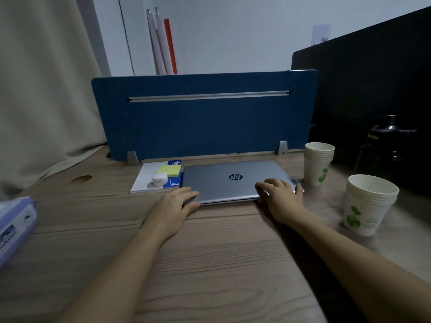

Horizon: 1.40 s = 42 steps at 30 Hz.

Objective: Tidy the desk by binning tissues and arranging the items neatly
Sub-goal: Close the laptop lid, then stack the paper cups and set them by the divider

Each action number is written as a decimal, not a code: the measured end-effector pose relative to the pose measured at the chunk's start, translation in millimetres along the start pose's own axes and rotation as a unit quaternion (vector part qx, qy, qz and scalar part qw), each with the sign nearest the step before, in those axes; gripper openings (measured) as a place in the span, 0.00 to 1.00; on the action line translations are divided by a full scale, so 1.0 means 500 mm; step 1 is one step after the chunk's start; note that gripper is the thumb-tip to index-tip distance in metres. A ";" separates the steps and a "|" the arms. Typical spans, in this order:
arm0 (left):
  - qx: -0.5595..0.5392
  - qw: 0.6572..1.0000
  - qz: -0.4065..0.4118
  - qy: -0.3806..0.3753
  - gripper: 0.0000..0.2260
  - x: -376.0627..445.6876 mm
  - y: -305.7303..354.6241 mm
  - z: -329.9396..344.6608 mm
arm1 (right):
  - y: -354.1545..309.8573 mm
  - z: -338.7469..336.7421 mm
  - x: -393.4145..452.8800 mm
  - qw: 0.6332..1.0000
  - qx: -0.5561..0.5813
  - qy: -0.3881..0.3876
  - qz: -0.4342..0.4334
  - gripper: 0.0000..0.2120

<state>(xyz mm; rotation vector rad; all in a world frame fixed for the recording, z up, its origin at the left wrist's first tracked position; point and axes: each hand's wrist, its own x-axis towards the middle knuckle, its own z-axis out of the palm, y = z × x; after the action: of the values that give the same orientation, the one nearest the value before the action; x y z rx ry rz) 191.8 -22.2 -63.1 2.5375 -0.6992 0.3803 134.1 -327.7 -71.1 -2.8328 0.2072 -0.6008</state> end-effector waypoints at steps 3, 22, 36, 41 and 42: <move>0.001 1.000 -0.003 0.014 0.19 0.033 -0.016 0.009 | -0.001 0.013 0.035 1.000 -0.004 0.004 -0.007 0.17; 0.021 0.997 0.002 0.069 0.14 0.160 -0.057 0.050 | 0.001 0.072 0.181 0.998 -0.013 -0.010 -0.055 0.21; 0.071 0.996 0.022 0.049 0.20 0.050 0.051 0.039 | -0.008 -0.015 0.018 0.993 0.114 -0.037 -0.017 0.25; 0.068 0.997 0.026 0.031 0.21 -0.023 0.123 0.035 | 0.002 -0.063 -0.077 0.992 0.123 -0.038 0.005 0.26; 0.067 0.997 0.030 0.028 0.21 -0.040 0.136 0.034 | 0.005 -0.074 -0.099 0.992 0.122 -0.040 0.010 0.26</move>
<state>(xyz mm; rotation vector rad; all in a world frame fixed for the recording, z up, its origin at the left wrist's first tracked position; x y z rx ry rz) 140.8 -74.4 -59.6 2.6238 -0.7538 0.5335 74.0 -328.3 -57.8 -2.6091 0.1359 -0.4708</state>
